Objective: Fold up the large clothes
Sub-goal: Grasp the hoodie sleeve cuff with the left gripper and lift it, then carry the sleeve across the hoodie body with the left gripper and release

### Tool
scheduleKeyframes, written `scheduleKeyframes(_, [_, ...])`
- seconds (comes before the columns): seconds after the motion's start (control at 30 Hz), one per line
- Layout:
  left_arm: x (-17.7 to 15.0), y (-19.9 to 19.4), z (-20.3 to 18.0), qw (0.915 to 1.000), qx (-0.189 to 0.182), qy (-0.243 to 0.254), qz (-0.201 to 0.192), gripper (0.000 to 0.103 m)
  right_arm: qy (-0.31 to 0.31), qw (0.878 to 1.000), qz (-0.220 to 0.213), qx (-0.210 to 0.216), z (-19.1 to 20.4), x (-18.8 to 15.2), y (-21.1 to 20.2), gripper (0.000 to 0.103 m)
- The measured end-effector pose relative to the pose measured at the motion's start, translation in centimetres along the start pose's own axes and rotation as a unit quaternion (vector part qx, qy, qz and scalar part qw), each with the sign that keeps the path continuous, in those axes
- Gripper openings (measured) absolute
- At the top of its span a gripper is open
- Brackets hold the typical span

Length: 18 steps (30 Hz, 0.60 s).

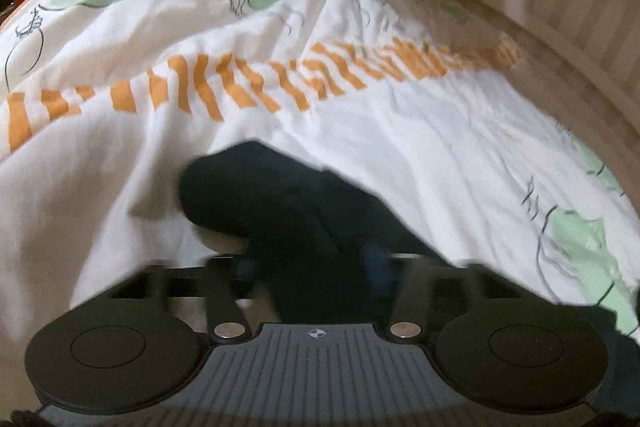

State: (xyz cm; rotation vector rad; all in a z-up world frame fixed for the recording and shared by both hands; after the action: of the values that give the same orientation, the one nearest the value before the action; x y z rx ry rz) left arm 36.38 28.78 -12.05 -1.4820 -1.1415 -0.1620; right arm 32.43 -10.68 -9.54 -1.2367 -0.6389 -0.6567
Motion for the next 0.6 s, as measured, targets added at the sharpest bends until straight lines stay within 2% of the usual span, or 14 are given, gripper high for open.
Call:
scheduleKeyframes(0.03, [0.3, -0.1, 0.0, 0.9999, -0.014, -0.008, -0.002, 0.021, -0.005, 1.0, -0.003, 0.0, 0.4, 0.4, 0.5, 0.102])
scheduleKeyframes(0.13, [1.1, -0.9, -0.3, 0.9994, -0.024, -0.016, -0.02, 0.018, -0.023, 1.0, -0.01, -0.007, 1.4, 1.5, 2.3, 0.102])
scheduleKeyframes(0.3, [2.8, -3.7, -2.8, 0.9964, -0.047, 0.013, -0.069, 0.017, -0.047, 0.999, -0.01, -0.019, 3.3, 2.7, 5.6, 0.102])
scheduleKeyframes(0.43, [4.6, -6.9, -5.2, 0.9894, -0.088, 0.017, -0.114, 0.017, -0.068, 0.997, 0.0, -0.039, 4.2, 2.5, 8.1, 0.102])
scheduleKeyframes(0.6, [5.3, -9.9, -8.1, 0.9798, -0.112, 0.056, -0.156, 0.017, -0.091, 0.993, 0.039, -0.066, 4.6, 0.3, 11.6, 0.103])
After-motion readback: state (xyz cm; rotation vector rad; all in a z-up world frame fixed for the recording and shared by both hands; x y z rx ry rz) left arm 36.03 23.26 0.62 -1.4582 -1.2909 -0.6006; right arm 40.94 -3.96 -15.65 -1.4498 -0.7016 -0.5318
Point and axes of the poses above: each gripper's, at about its wrist camera, not at the fingertips, and y roughly the way its jaws point, z to its left, x to its top, the point moved 9 cm from there along y, roughly the way its jaws point, and after that the axes turned 1 degree about z, right-handed, at the moved point
